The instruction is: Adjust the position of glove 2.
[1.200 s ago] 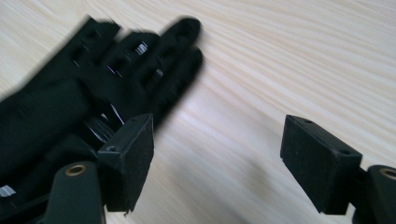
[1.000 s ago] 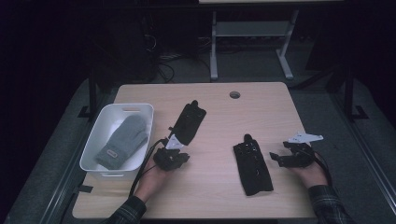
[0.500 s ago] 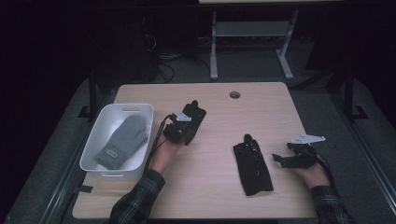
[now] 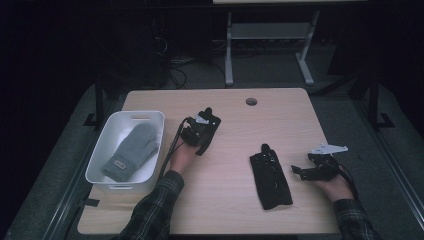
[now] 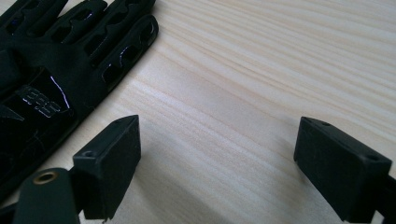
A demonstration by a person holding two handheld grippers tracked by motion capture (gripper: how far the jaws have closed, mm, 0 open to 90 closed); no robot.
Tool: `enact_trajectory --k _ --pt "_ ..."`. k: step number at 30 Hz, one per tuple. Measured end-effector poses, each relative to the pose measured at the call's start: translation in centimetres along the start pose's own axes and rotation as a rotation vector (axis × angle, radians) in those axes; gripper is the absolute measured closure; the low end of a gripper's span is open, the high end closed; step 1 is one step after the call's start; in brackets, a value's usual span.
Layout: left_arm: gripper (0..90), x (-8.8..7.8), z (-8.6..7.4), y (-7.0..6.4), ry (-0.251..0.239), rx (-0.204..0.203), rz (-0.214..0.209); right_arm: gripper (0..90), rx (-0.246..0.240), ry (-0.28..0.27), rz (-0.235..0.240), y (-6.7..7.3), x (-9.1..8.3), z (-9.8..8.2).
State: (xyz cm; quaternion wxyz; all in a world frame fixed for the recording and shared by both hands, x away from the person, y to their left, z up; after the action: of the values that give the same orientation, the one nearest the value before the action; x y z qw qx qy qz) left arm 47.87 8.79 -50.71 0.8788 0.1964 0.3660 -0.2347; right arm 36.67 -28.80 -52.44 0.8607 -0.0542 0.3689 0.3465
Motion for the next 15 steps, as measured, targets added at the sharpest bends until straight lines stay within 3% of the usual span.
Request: enact_trajectory --k 7,15 --pt "89.4 -0.7 -0.6 -0.7 -0.006 -0.009 -0.052 14.1 -0.003 -0.001 -0.003 0.0 0.0 0.0" --pt "89.3 -2.0 -1.4 -3.5 -0.017 0.02 -0.121 14.1 0.002 0.0 -0.003 0.0 0.0 0.0"
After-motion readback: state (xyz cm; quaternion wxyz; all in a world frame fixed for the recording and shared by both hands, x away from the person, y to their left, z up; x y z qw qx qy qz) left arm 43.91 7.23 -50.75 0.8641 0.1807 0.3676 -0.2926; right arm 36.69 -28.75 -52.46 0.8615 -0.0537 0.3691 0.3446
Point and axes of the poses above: each handheld gripper's, and its own axes: x roughly forward along the jaws, z roughly out of its top, y roughly to its left, the point moved 6 cm from there along x, roughly forward along the jaws, and after that the axes turned 11 degrees about z, right-handed, at the moved point
